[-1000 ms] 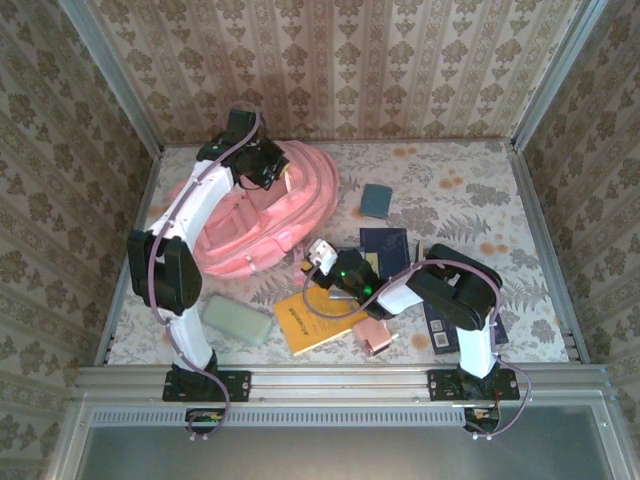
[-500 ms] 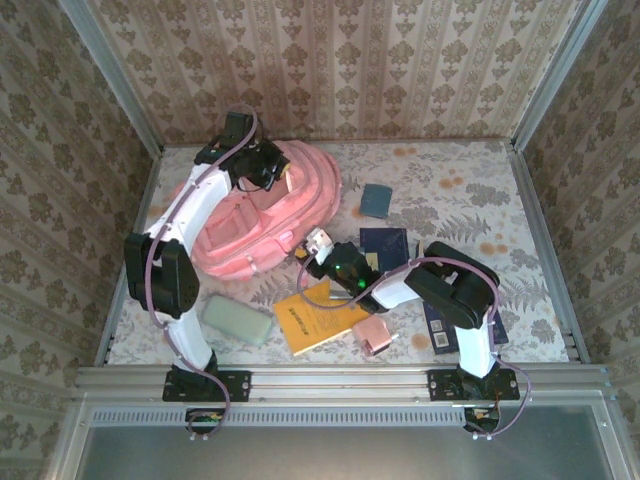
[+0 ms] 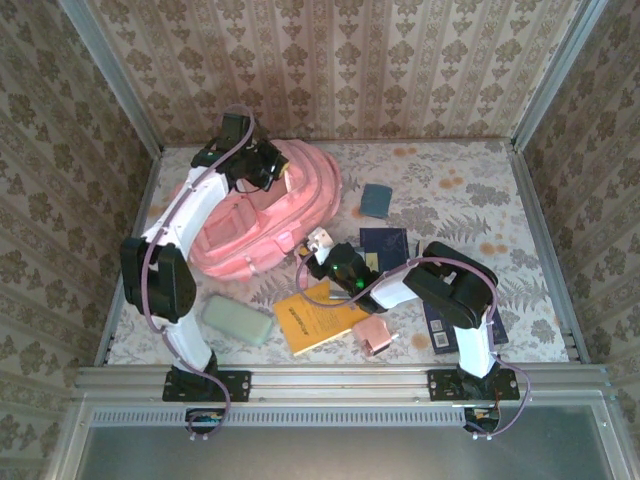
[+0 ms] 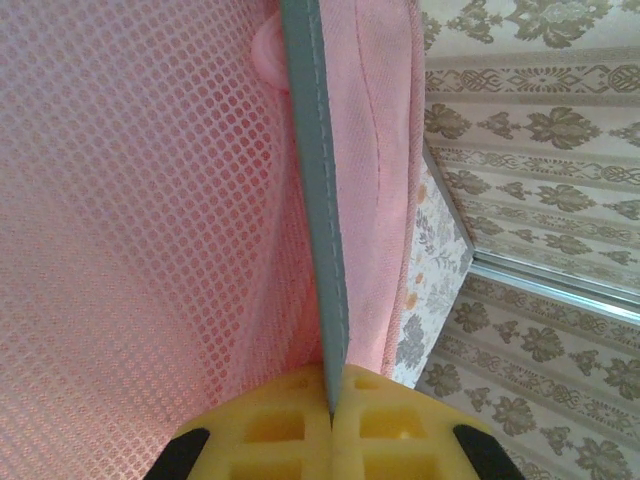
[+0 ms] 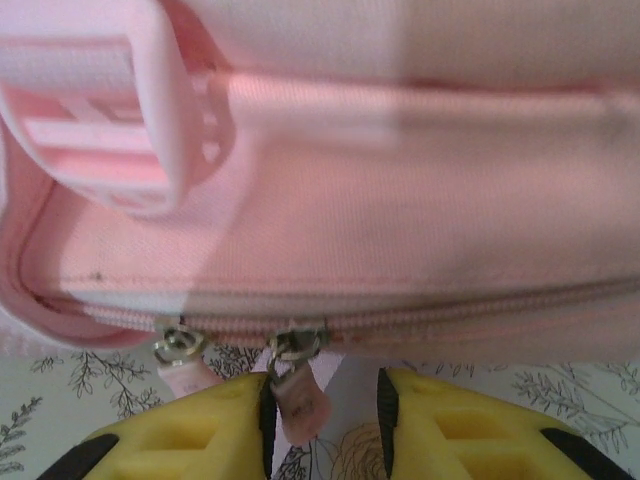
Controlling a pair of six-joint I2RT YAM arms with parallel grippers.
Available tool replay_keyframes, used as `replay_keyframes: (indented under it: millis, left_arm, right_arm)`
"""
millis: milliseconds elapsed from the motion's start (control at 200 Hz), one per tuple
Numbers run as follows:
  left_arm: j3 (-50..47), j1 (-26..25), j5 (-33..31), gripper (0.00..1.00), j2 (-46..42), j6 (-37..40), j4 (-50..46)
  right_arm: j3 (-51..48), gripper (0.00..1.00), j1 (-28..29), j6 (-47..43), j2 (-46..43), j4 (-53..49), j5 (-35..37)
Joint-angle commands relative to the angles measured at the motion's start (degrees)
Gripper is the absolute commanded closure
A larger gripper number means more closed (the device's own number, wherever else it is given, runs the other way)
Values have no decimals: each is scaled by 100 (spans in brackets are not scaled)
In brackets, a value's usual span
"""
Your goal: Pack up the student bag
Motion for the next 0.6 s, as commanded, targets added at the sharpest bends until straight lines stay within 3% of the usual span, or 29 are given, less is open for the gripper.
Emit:
replay_keyframes:
  millis: [0,435,595]
  left_arm:
    - [77,31,155,100,-403,-147,400]
    - [-27,-5,163,100,-452,-173,459]
    - [-26,-5,167,100,-452,-173,464]
  right_arm:
    - [93,64,49,229,115,-115,217]
    - [577,66,58,226,304,-408,248]
    - [585,79,60,263,350,-443,243]
